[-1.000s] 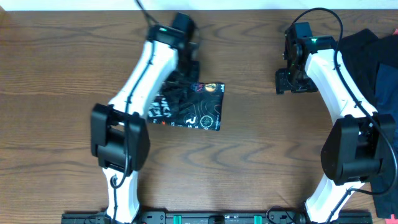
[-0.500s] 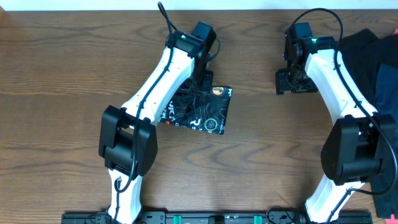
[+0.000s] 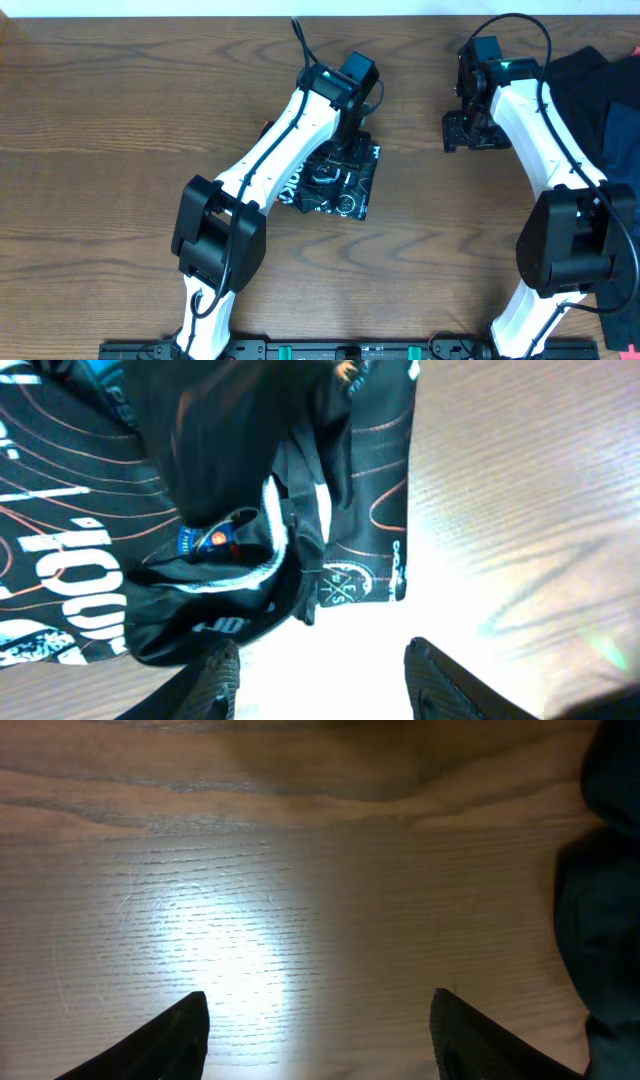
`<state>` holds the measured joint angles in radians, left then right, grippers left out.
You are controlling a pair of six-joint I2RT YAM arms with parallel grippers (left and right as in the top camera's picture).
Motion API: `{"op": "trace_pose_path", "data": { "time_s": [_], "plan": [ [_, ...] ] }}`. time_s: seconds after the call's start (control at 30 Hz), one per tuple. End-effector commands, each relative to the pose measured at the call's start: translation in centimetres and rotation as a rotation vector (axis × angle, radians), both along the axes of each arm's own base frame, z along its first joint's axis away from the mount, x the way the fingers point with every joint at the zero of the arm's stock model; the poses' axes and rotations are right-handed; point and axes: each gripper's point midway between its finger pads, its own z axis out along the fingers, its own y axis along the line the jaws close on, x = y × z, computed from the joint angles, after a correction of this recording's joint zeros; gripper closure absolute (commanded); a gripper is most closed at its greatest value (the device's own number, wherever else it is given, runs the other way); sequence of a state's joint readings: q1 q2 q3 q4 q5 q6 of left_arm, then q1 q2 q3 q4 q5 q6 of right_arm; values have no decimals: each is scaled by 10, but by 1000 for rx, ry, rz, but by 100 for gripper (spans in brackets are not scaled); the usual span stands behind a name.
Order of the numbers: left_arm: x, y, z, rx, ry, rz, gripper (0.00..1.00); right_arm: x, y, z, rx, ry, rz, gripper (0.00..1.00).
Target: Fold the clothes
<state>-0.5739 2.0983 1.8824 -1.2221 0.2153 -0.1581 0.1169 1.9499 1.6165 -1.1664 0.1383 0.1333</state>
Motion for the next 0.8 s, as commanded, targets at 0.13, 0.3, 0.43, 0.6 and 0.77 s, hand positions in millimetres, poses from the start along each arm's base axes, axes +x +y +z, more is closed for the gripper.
{"op": "trace_pose_path", "data": {
  "time_s": [0.13, 0.3, 0.43, 0.6, 0.77],
  "plan": [
    [45, 61, 72, -76, -191, 122, 44, 0, 36, 1, 180, 13, 172, 30],
    [73, 135, 74, -65, -202, 340, 44, -11, 114, 11, 456, -8, 519, 33],
    [88, 176, 50, -49, -180, 455, 44, -15, 158, 14, 486, -42, 636, 37],
    [90, 204, 15, -17, -97, 528, 44, -35, 207, -3, 469, 0, 767, 33],
    [89, 209, 0, -2, -54, 540, 44, -61, 242, -34, 431, 89, 848, 31]
  ]
}}
